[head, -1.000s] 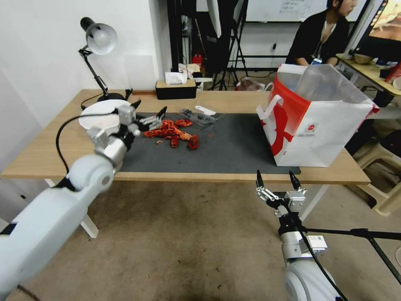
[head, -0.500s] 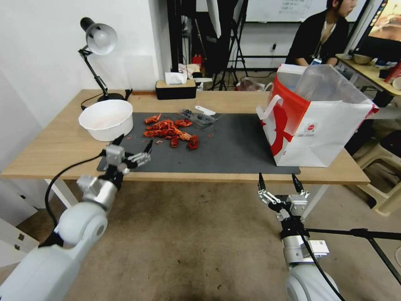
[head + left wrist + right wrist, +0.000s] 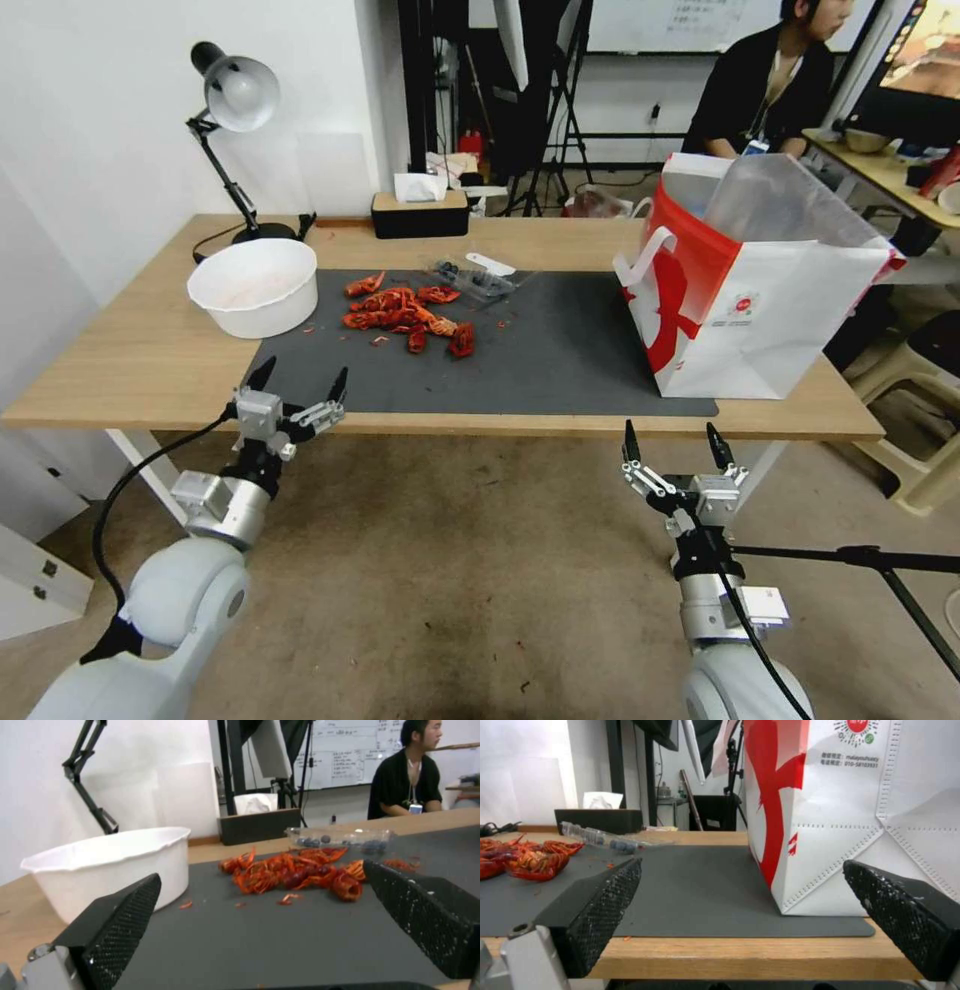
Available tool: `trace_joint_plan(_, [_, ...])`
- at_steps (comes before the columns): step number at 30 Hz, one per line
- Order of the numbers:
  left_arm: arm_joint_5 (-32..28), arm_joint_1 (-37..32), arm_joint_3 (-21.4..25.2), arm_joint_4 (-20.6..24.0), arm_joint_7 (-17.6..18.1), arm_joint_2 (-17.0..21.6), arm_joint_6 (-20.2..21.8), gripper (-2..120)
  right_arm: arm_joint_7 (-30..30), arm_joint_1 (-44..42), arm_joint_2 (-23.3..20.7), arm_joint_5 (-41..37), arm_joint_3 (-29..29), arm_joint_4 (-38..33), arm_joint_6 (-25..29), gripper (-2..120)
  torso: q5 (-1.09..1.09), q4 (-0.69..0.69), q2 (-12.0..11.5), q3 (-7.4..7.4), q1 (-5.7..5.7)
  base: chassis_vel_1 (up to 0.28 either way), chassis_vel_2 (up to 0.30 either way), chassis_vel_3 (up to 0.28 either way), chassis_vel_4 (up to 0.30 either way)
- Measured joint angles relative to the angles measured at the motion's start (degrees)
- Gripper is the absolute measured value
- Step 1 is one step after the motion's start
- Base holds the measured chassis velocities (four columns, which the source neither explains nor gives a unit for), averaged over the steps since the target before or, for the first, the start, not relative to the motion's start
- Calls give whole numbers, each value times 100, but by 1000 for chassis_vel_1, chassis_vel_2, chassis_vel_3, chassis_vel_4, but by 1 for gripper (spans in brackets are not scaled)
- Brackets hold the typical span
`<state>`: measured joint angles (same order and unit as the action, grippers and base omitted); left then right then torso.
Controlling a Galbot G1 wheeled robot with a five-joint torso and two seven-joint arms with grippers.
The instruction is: Pick up the trash from the table and place it into the takeout bag.
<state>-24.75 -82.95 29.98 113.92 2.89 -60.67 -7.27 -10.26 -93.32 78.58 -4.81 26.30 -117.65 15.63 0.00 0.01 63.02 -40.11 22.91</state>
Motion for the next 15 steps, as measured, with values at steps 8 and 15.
trace_joint_plan(8, [124, -157, 22, -61, 6, -167, -126, 100, -17, 29, 14, 75, -3, 80, 17, 100, 0, -1, 0, 0, 1, 0, 0, 0, 0])
trace_joint_plan(15, [161, -173, 22, -63, 14, -194, -138, 100, -14, 16, 14, 78, 6, 87, 54, 100, 0, -2, 0, 0, 1, 0, 0, 0, 0])
